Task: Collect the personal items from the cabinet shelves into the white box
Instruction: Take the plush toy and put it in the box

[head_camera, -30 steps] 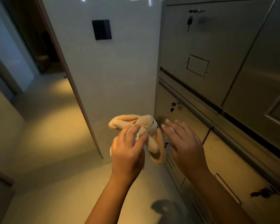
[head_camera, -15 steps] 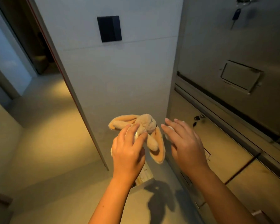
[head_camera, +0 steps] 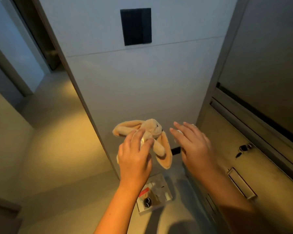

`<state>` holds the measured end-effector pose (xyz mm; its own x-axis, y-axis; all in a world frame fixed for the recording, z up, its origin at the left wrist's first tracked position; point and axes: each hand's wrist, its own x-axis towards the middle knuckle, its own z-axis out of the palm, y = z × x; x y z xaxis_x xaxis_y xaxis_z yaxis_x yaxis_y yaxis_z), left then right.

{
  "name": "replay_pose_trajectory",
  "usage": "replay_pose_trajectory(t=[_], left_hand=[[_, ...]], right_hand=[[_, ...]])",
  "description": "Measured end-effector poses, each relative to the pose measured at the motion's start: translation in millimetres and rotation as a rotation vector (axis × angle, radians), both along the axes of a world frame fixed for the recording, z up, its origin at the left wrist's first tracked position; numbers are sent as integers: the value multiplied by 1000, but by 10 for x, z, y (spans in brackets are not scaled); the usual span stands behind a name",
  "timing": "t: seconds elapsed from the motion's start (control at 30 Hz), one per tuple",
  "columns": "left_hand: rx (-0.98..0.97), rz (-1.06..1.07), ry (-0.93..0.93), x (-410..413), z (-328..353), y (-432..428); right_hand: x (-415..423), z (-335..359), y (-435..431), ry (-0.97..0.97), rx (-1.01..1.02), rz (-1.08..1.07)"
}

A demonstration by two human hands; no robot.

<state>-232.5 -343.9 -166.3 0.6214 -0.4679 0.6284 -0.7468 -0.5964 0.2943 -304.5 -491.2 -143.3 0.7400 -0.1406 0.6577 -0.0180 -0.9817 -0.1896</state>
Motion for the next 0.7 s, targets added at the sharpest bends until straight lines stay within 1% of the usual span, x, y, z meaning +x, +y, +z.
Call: replay_pose_trajectory(t=[0.2,0.3,0.4,0.47,0.53,0.6,0.7], left_hand=[[88,123,37,217,-297,-330],[100,202,43,308,-503,-504],[105,264,79,373,-807,-646],[96,293,105,426,-1072,-708],[109,325,126,476,-1391,-748],[125,333,141,521,-1763,-761],[151,317,152,601,-2416,-749]], right_hand=[[428,-302,-378,47,-1,134],[642,-523,-572,79,7,225],[836,-830,-738,67,-12,300],[966,-1111,-812,78,-60,330],[1086,-1460,-852,130,-96,358],[1170,-1846,-850,172,-87,384],[1245,-2496,-819,169,-48,400]])
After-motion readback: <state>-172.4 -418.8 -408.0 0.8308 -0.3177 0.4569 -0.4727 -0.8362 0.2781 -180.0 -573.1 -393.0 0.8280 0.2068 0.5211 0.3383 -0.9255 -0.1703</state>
